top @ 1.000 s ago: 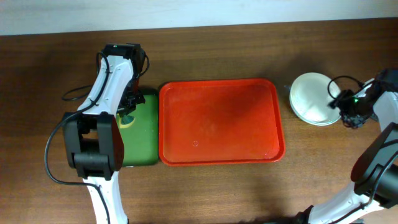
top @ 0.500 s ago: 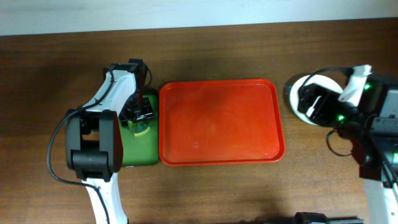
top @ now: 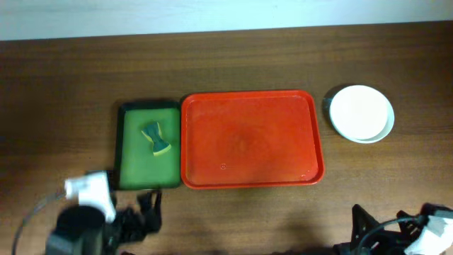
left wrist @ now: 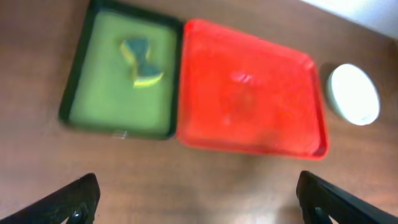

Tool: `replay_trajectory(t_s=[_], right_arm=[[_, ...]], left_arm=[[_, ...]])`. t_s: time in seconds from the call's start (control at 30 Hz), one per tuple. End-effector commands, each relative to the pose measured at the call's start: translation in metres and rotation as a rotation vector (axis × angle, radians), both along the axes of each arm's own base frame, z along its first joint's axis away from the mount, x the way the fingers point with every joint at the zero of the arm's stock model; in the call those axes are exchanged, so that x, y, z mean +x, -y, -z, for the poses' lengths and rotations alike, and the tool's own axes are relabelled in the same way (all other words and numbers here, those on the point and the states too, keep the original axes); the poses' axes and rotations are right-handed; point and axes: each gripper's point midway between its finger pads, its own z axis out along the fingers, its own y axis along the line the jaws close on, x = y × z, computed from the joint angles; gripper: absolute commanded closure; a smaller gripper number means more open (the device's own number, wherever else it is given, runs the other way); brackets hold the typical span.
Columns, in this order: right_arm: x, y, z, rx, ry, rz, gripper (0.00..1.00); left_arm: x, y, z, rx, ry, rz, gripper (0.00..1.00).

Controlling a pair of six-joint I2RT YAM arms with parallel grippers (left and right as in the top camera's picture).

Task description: Clean dirty plates on tray and stack at the side

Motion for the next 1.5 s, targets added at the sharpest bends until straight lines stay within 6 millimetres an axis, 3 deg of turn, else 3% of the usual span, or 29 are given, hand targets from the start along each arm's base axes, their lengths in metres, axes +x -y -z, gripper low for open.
replay_trajectory(t_s=[0.0,0.53,0.6,0.67,0.73,0.87,1.07,1.17,1.3,1.4,1.47], right_arm=[[0.0,0.002,0.001,0.002,0.0,0.01,0.02],[0.0,0.006,0.003,-0.018,-0.008,0.026,0.01],[0.015,0.007,0.014,-0.023,0.011,0.039,0.01],[0.047,-0.003,0.035,0.003,0.085,0.001,0.02],[0.09,-0.038,0.048,0.021,0.285,-0.204,0.02],[0.123,-0.051,0.071,0.028,0.502,-0.265,0.01],[0.136,-0.047,0.075,-0.149,0.653,-0.273,0.01],[0.145,-0.037,0.094,-0.163,0.635,-0.213,0.02],[0.149,-0.034,0.104,-0.169,0.649,-0.194,0.01],[0.15,-0.033,0.143,-0.205,0.495,-0.216,0.01],[0.151,-0.029,0.145,-0.214,0.485,-0.192,0.02]], left_arm=[[-0.031,-0.017,0.016,-0.06,0.114,-0.03,0.01],[-0.039,-0.02,0.015,-0.076,0.144,-0.026,0.01],[-0.039,-0.02,0.015,-0.076,0.144,-0.026,0.01],[-0.039,-0.02,0.015,-0.076,0.144,-0.026,0.01],[-0.039,-0.02,0.015,-0.076,0.144,-0.026,0.01],[-0.039,-0.02,0.015,-0.076,0.144,-0.026,0.01],[-0.039,-0.02,0.015,-0.076,0.144,-0.026,0.01],[-0.039,-0.02,0.015,-0.076,0.144,-0.026,0.01],[-0.039,-0.02,0.015,-0.076,0.143,-0.026,0.01],[-0.039,-0.02,0.015,-0.076,0.143,-0.026,0.01],[-0.039,-0.02,0.015,-0.076,0.143,-0.026,0.01]])
